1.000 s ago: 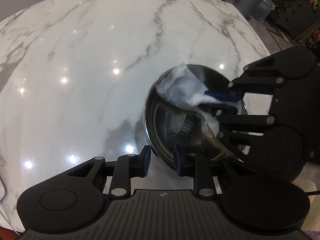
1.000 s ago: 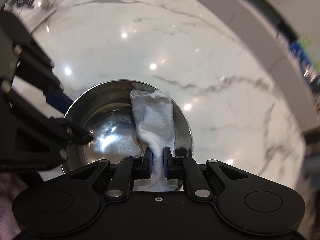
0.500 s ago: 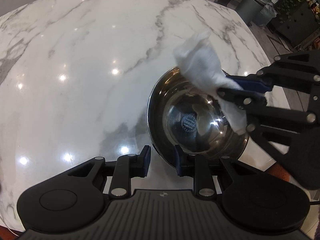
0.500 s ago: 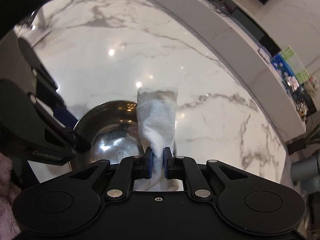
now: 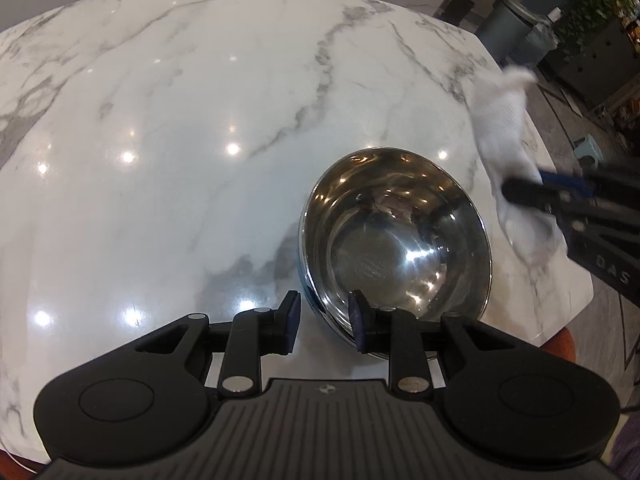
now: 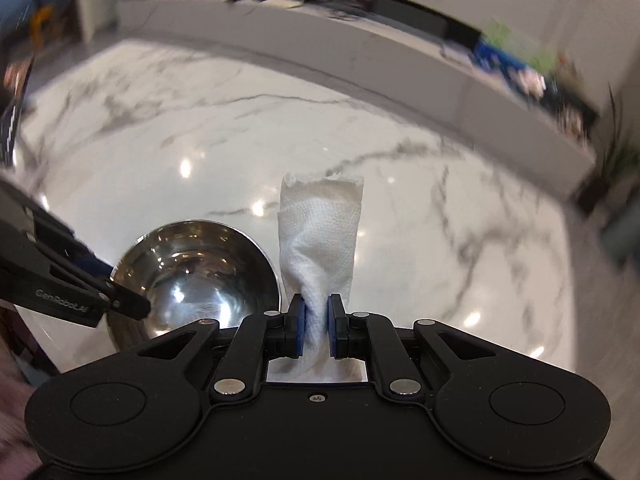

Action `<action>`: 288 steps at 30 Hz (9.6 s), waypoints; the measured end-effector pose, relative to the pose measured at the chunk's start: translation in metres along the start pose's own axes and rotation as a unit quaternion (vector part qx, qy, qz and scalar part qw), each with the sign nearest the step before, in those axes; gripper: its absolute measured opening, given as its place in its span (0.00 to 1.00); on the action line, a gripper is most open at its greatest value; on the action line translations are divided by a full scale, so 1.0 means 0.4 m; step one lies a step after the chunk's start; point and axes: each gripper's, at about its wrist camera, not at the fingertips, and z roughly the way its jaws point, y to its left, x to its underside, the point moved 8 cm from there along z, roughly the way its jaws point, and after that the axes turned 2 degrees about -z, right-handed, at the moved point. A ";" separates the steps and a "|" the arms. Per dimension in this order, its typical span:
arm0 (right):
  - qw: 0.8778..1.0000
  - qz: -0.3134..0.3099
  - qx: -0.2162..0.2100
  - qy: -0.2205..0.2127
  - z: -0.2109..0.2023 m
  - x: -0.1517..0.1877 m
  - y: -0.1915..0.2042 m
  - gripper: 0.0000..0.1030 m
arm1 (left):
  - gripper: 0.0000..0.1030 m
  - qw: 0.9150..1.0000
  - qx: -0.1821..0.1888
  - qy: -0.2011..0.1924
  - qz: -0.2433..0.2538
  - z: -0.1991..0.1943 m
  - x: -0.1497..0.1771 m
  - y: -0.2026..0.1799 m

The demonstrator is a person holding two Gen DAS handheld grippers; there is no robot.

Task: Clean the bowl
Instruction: 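Lift the cloth out of the bowl with the right tool, then tilt the bowl up with the left tool while the right tool moves cloth outside, then wipe the blue outer wall with the right tool while the left tool holds the bowl, then rub the cloth up and down the blue outer wall with the right tool, then keep wiping the blue outer wall with right tool while left tool holds rim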

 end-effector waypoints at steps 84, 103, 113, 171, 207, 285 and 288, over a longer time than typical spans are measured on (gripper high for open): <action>0.952 0.269 -0.099 -0.107 -0.044 0.247 0.051 0.09 | 0.20 0.999 -0.046 -0.017 0.013 0.027 0.021 -0.013; 0.952 0.265 -0.127 -0.089 -0.019 0.245 0.055 0.09 | 0.19 0.999 -0.027 -0.008 0.039 0.032 0.001 0.002; 0.946 0.259 -0.191 -0.042 0.018 0.244 0.037 0.09 | 0.19 0.999 -0.006 -0.035 0.027 0.026 -0.004 0.016; 0.957 0.162 -0.242 0.003 0.067 0.188 0.001 0.11 | 0.25 1.000 -0.008 -0.012 0.024 0.040 0.010 0.010; 0.894 0.397 -0.176 -0.107 0.089 0.247 -0.009 0.10 | 0.27 1.000 -0.007 -0.016 0.011 0.041 0.023 0.002; 0.877 0.408 -0.221 -0.126 0.031 0.199 -0.039 0.09 | 0.13 0.996 -0.072 -0.044 0.037 0.018 -0.042 0.035; 0.881 0.403 -0.220 -0.111 0.050 0.209 -0.023 0.09 | 0.14 0.996 -0.072 -0.044 0.032 0.019 -0.045 0.039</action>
